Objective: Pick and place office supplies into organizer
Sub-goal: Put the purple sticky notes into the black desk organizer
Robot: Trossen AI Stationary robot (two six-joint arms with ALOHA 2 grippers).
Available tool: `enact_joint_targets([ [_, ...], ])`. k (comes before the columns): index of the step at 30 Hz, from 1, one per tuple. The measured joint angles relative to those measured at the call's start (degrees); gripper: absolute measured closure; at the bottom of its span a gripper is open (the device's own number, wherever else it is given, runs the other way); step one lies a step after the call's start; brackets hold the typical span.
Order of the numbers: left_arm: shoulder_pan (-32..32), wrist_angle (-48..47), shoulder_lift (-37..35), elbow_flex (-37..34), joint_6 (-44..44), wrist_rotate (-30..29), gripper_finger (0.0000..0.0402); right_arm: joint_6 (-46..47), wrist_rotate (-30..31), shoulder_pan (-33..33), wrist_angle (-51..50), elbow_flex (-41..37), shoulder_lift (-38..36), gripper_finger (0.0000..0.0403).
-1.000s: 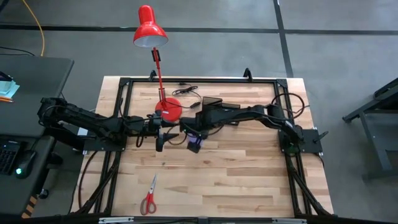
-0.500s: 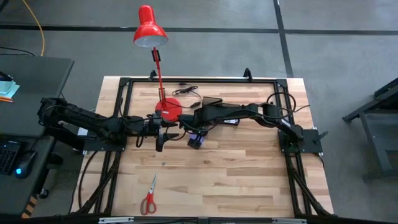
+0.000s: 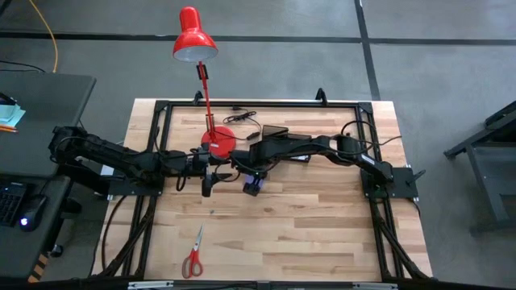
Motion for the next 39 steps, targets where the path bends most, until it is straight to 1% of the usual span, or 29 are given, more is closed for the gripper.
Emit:
enact_joint_targets([
  [7, 0.00, -0.01, 0.00, 0.00, 0.00, -0.01, 0.0169, -0.87, 3.42, -0.29, -0.23, 0.00, 0.33, 0.0004],
  [13, 0.00, 0.02, 0.00, 0.00, 0.00, -0.01, 0.0169, -1.77, 3.51, -0.28, -0.32, 0.00, 0.33, 0.0004],
  [16, 0.00, 0.00, 0.00, 0.00, 0.00, -0.01, 0.0169, -1.90, 5.61, -0.24, -0.46, 0.00, 0.33, 0.0004],
  [21, 0.00, 0.02, 0.00, 0.00, 0.00, 0.01, 0.0169, -1.90, 5.26, -0.22, -0.61, 0.00, 0.33, 0.0004],
  [25, 0.00, 0.00, 0.00, 0.00, 0.00, -0.01, 0.0169, -1.88, 6.94, -0.24, -0.59, 0.02, 0.53, 0.0004],
  [32, 0.02, 0.04, 0.01, 0.00, 0.00, -0.01, 0.0169, -1.90, 5.32, -0.30, -1.33, 0.36, 2.79, 0.0004],
  [39, 0.00, 0.00, 0.02, 0.00, 0.00, -0.01, 0.0169, -1.91, 5.15, -0.30, -1.49, 0.28, 3.14, 0.0006],
])
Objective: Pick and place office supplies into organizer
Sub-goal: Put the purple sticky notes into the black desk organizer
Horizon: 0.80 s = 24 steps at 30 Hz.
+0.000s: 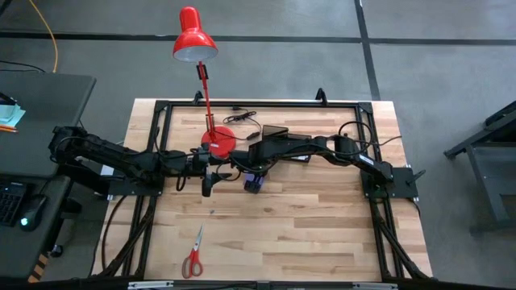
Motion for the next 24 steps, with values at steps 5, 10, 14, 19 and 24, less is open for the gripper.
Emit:
enact_joint_targets([
  [5, 0.02, 0.02, 0.00, 0.00, -0.01, -0.02, 0.0169, 0.01, 0.01, 0.00, -0.04, -0.07, 0.04, 0.0027],
  [10, 0.00, -0.01, 0.00, 0.00, 0.00, 0.04, 0.0169, 0.17, 0.17, 0.53, 0.02, -0.12, 0.04, 0.0067],
  [14, 0.00, -0.01, 0.00, 0.00, 0.00, 0.03, 0.0169, 0.19, -0.40, 0.81, -0.39, 0.07, 0.04, 0.0100],
  [19, -0.03, 0.00, 0.00, 0.00, 0.02, 0.23, 0.0169, 1.37, -0.75, 1.63, -4.34, 2.19, 0.27, 0.0139],
  [24, -0.04, 0.02, 0.00, 0.00, 0.02, 0.28, 0.0169, 1.13, -1.26, 2.61, -8.66, 4.84, 0.68, 0.0176],
])
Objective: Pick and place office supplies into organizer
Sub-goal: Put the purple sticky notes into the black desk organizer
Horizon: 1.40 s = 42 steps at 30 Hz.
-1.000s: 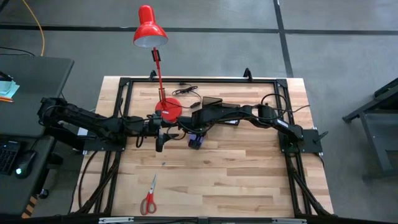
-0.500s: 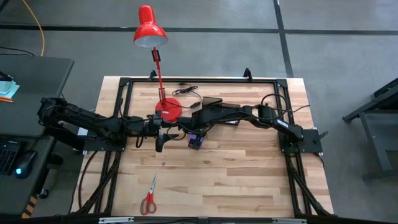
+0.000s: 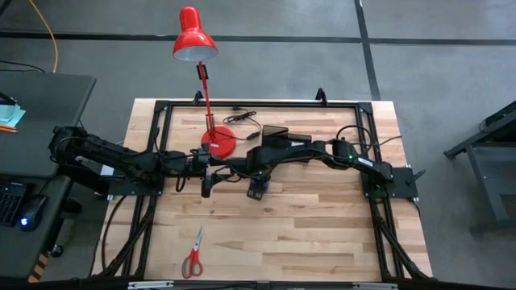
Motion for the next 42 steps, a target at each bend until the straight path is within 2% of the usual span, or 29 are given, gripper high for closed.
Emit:
enact_joint_targets([
  [8, 0.00, 0.00, 0.00, 0.00, 0.00, 0.39, 0.0169, 1.18, 0.85, 1.38, -8.77, 3.05, -0.37, 0.0222],
  [14, 0.11, 0.04, 0.00, 0.00, -0.15, 1.25, 0.0169, 4.71, 1.10, 3.32, -7.57, 3.20, -5.29, 0.0235],
  [20, 0.09, 0.04, -0.01, 0.00, -0.15, 1.52, 0.0169, 11.98, 12.19, 7.10, -12.25, 3.23, -9.74, 0.0232],
  [23, 0.09, 0.05, -0.02, 0.00, -0.13, 1.66, 0.0169, 14.11, 13.99, 9.57, -12.93, 1.50, -11.40, 0.0226],
  [28, 0.09, 0.05, 0.00, 0.00, -0.09, 1.68, 0.0169, 18.36, 14.84, 12.04, -8.90, -7.73, -17.34, 0.0219],
  [32, 0.07, 0.08, -0.02, 0.00, -0.04, 1.79, 0.0169, 20.10, 14.80, 13.03, 1.12, -20.41, -25.55, 0.0217],
  [36, 0.07, 0.04, 0.00, 0.00, -0.04, 1.86, 0.0169, 22.60, 12.33, 12.93, 9.94, -32.99, -34.52, 0.0219],
  [42, 0.07, 0.04, -0.02, 0.00, -0.04, 1.86, 0.0169, 22.84, 12.34, 8.74, 9.06, -42.88, -44.48, 0.0221],
])
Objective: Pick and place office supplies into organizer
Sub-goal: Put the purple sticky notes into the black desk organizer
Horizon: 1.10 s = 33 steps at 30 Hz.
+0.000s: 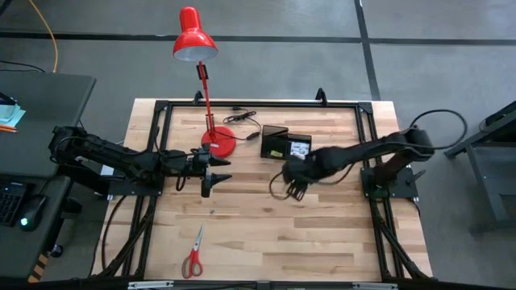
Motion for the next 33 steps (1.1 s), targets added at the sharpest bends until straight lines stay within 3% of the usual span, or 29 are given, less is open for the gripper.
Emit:
enact_joint_targets([
  [5, 0.00, 0.01, 0.00, 0.00, 0.01, 0.00, 0.0169, -3.82, 2.45, -7.35, 0.42, -5.28, -6.02, 0.0226],
  [12, 0.00, 0.03, 0.00, 0.00, 0.00, 0.00, 0.0169, -26.38, -4.07, -20.41, 5.20, -8.38, -6.71, 0.0226],
  [16, 0.00, 0.00, 0.01, 0.00, 0.00, 0.00, 0.0169, -34.78, -6.97, -25.94, 6.27, -9.46, -6.64, 0.0227],
  [25, 0.00, 0.00, 0.00, 0.00, 0.00, -0.01, 0.0169, -47.29, -8.46, -30.15, 11.03, -10.09, -1.11, 0.0229],
  [33, 0.00, 0.00, 0.00, 0.00, 0.00, -0.02, 0.0169, -50.85, -11.94, -33.18, 12.74, -10.06, 2.36, 0.0226],
])
